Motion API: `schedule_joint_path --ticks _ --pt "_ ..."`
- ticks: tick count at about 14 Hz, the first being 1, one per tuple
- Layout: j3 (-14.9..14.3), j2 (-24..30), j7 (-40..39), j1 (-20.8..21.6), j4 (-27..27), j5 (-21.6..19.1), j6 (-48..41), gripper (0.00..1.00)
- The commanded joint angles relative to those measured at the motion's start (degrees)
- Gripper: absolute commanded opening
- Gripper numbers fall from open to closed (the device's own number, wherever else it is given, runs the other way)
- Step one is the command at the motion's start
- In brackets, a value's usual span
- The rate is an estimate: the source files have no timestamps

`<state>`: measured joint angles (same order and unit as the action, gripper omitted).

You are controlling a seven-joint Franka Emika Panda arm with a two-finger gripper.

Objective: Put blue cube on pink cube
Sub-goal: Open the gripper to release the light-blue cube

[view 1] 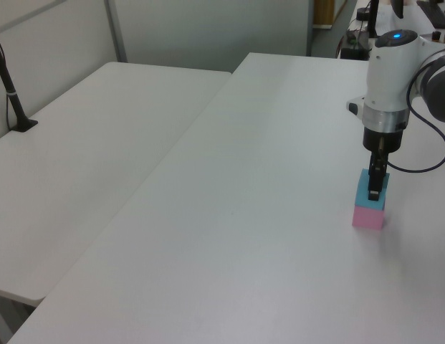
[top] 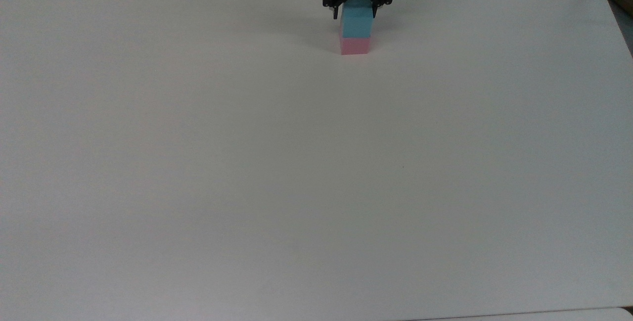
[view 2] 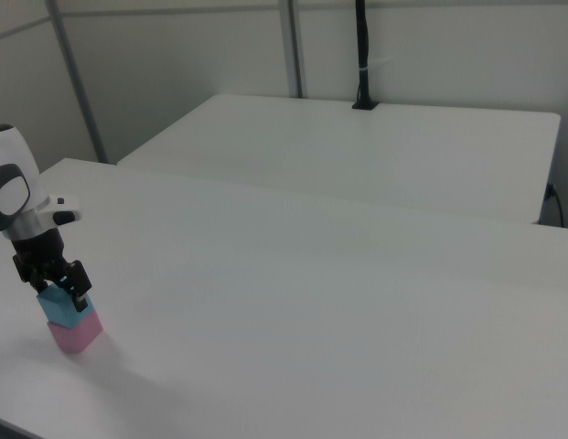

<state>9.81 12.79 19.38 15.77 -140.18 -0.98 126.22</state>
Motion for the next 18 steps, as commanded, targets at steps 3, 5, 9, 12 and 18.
schedule_joint_path --ticks 3,5,9,12,18 --pt "-0.1 2.0 -1.5 -0.2 -1.2 0.0 0.8 1.0" --pt "-0.3 3.1 -1.6 0.4 1.6 0.0 -2.3 1.0" --pt "-0.7 3.4 -1.7 0.7 9.4 0.0 -11.8 1.0" --pt "-1.0 3.4 -1.8 0.4 16.1 -0.2 -18.8 1.0" --pt "-2.7 3.1 -5.1 -0.6 33.4 -0.2 -35.2 1.0"
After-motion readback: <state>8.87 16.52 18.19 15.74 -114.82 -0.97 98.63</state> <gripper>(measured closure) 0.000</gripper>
